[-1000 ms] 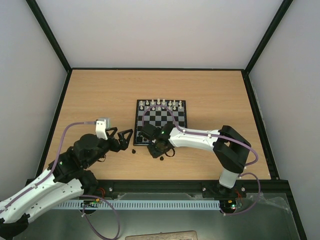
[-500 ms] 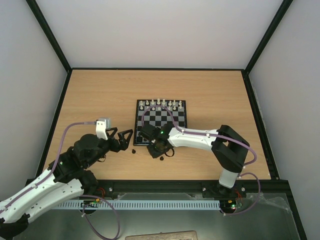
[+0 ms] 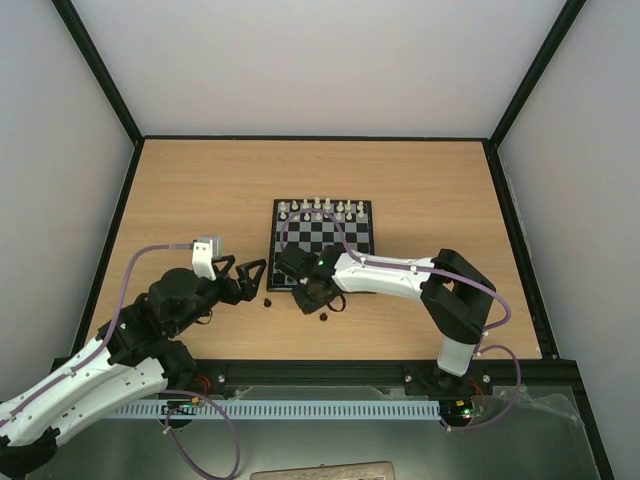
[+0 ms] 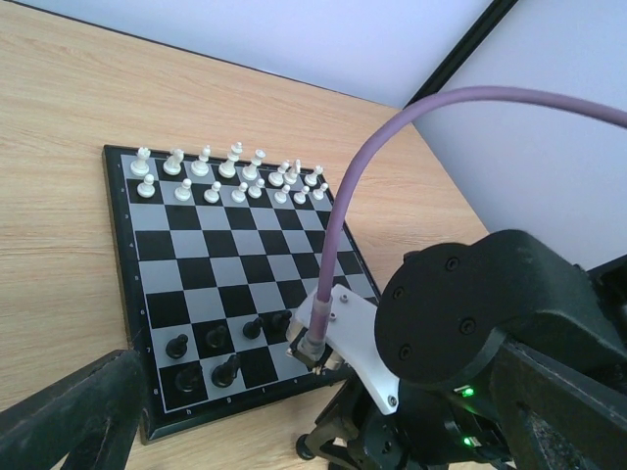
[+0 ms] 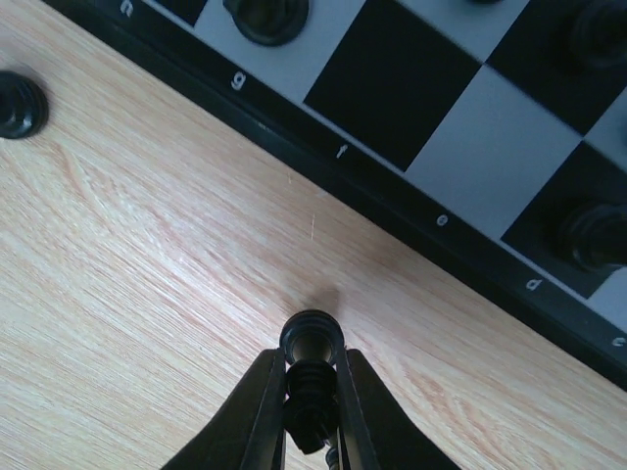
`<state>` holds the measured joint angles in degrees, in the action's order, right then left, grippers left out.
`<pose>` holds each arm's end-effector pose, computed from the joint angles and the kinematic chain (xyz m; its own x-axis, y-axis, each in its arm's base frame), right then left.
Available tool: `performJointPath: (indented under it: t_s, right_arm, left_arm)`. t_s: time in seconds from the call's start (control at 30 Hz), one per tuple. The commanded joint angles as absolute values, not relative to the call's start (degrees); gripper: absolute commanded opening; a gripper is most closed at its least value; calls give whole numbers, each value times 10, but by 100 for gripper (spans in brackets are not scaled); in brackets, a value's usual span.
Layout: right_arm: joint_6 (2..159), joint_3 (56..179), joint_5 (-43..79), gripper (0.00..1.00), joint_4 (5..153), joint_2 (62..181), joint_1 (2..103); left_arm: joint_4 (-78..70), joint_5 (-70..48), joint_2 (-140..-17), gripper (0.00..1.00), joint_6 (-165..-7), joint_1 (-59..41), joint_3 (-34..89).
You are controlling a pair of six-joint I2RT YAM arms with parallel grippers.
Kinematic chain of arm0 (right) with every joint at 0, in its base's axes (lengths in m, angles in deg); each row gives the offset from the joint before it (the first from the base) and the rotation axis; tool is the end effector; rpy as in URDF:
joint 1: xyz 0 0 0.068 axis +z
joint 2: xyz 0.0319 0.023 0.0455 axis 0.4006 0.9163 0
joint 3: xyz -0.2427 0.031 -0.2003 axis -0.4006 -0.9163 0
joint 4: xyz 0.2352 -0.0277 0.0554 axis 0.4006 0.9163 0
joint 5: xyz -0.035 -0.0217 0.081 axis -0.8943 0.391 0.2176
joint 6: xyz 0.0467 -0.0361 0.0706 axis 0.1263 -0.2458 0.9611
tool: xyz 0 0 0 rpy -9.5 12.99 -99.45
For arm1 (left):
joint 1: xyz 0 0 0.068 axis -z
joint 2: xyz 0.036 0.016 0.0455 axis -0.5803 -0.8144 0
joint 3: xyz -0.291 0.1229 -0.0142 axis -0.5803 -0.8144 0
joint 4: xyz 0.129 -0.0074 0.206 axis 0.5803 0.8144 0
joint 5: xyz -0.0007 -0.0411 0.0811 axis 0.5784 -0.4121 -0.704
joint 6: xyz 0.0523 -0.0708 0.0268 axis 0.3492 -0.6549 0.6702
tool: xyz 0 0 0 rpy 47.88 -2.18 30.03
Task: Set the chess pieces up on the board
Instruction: Pick up the chess piece at the center of the board.
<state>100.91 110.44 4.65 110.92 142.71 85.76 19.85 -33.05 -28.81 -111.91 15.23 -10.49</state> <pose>0.1801 0.3241 0.1985 -0.7737 -0.4878 -0.4044 -0.5712 0.8132 0.1119 0.0836 -0.0710 0.3027 -0.4889 -0.3347 -0.8056 0.3885 0.7432 -0.5446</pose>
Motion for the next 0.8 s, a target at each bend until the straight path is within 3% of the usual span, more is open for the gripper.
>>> performJointPath:
  t_s: [0.0,0.77]
  right_arm:
    - [1001,1140,8,13,1162,1412,862]
    - [959,1212,17,15,1173,1442,778]
  left_arm:
    - [190,-332,-284,99,-1110,151,-109]
    - [192,-330,-292,100,-1114,150,-108]
